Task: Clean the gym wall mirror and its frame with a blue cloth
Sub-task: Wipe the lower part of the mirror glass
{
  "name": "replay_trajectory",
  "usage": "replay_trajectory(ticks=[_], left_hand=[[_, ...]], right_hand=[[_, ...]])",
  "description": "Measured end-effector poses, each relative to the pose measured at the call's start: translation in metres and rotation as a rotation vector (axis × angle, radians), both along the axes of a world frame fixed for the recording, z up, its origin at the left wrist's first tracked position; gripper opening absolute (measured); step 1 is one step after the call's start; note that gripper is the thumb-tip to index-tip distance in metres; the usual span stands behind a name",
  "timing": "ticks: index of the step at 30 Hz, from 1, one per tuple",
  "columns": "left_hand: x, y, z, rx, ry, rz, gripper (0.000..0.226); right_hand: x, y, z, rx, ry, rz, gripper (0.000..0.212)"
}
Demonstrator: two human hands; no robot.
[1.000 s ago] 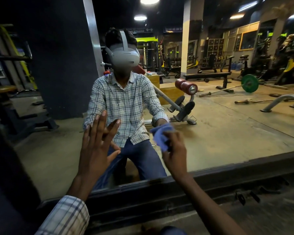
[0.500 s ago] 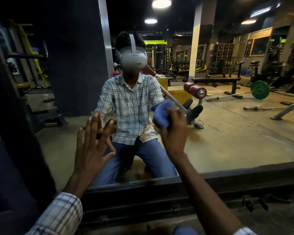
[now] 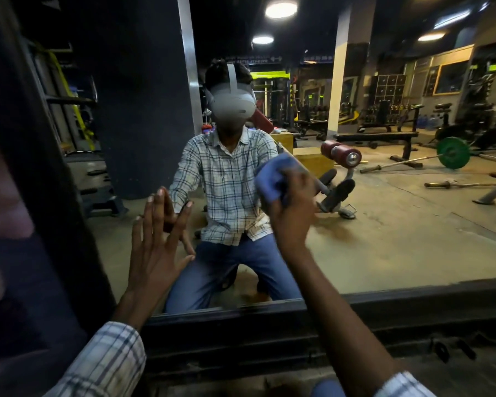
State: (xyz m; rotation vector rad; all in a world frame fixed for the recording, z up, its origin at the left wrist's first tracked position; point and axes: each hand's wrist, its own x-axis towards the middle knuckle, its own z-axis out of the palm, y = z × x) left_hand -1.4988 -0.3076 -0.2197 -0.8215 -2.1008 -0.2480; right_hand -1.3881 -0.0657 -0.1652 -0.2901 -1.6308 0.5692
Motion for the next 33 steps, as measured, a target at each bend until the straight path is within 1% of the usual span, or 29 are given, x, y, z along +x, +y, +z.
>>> replay_trajectory(ticks=[2,3,4,5,6,8,9,10,11,12,14,15,16,17,19,20,21,22,23,24,26,27,28,29,31,32,33], left_hand=[[0.0,0.0,0.0,-0.012,-0.008,-0.002,0.125],[-0.001,-0.001,0.0,-0.014,-0.003,-0.005,0.125],[-0.002,-0.001,-0.001,-0.015,0.007,-0.009,0.125],[-0.002,-0.001,-0.001,-0.015,0.016,-0.011,0.123],[-0.003,-0.002,-0.002,-0.011,0.026,-0.012,0.122],[-0.005,-0.001,-0.004,0.0,0.038,-0.02,0.121],[-0.006,0.0,-0.004,0.003,0.041,-0.022,0.122],[-0.006,0.0,-0.005,0.003,0.039,-0.02,0.122],[-0.007,-0.001,-0.005,-0.001,0.035,-0.021,0.123],[-0.008,-0.001,-0.005,-0.007,0.037,-0.026,0.123],[-0.011,-0.004,-0.006,-0.013,0.055,-0.048,0.123],[-0.013,-0.007,-0.006,-0.016,0.059,-0.063,0.124],[-0.014,-0.01,-0.006,-0.02,0.061,-0.081,0.124],[-0.016,-0.013,-0.006,-0.023,0.069,-0.1,0.124],[-0.019,-0.021,-0.005,-0.035,0.076,-0.122,0.124],[-0.019,-0.024,-0.005,-0.042,0.073,-0.123,0.123],[-0.018,-0.027,-0.005,-0.041,0.07,-0.113,0.122],[-0.017,-0.03,-0.005,-0.035,0.066,-0.097,0.12],[-0.017,-0.034,-0.006,-0.027,0.063,-0.079,0.116],[-0.018,-0.04,-0.007,-0.022,0.061,-0.061,0.113],[-0.023,-0.053,-0.008,-0.045,0.064,-0.029,0.118],[-0.027,-0.06,-0.008,-0.063,0.064,-0.023,0.122],[-0.031,-0.065,-0.008,-0.066,0.063,-0.023,0.125],[-0.034,-0.07,-0.007,-0.056,0.059,-0.018,0.126],[-0.037,-0.076,-0.007,-0.037,0.052,0.013,0.127],[-0.038,-0.078,-0.007,-0.042,0.052,0.029,0.128],[-0.039,-0.08,-0.007,-0.052,0.057,0.04,0.128]], right_hand=[[-0.002,-0.013,-0.048,0.399,-0.343,0.164,0.056],[0.003,-0.007,-0.066,0.557,-0.444,0.198,0.057],[0.011,0.005,-0.074,0.606,-0.466,0.2,0.054],[0.018,0.018,-0.077,0.539,-0.41,0.157,0.049],[0.024,0.028,-0.078,0.355,-0.284,0.094,0.045],[0.025,0.035,-0.082,-0.117,0.03,-0.009,0.038],[0.019,0.028,-0.087,-0.277,0.114,-0.027,0.036],[0.01,0.013,-0.093,-0.312,0.104,-0.017,0.037],[0.002,-0.007,-0.101,-0.24,0.001,0.053,0.039],[-0.006,-0.027,-0.11,-0.078,-0.146,0.154,0.041],[-0.007,-0.05,-0.126,0.378,-0.42,0.266,0.04],[-0.006,-0.047,-0.124,0.53,-0.458,0.281,0.038],[-0.005,-0.04,-0.113,0.54,-0.422,0.267,0.038],[-0.004,-0.033,-0.097,0.423,-0.322,0.234,0.04],[-0.001,-0.02,-0.064,0.061,-0.037,0.114,0.035],[-0.004,-0.018,-0.054,-0.056,0.072,0.066,0.032],[-0.009,-0.024,-0.05,-0.112,0.1,0.028,0.034],[-0.016,-0.035,-0.052,-0.124,0.07,0.038,0.039],[-0.022,-0.047,-0.059,-0.074,-0.004,0.074,0.046],[-0.027,-0.059,-0.068,0.024,-0.103,0.123,0.051],[-0.028,-0.064,-0.082,0.296,-0.308,0.191,0.053],[-0.027,-0.058,-0.077,0.407,-0.351,0.2,0.051],[-0.026,-0.052,-0.066,0.438,-0.329,0.194,0.05],[-0.026,-0.049,-0.051,0.37,-0.244,0.192,0.047],[-0.031,-0.052,-0.022,0.065,0.049,0.192,0.035],[-0.036,-0.06,-0.014,-0.043,0.16,0.178,0.032],[-0.043,-0.073,-0.011,-0.062,0.174,0.146,0.032]])
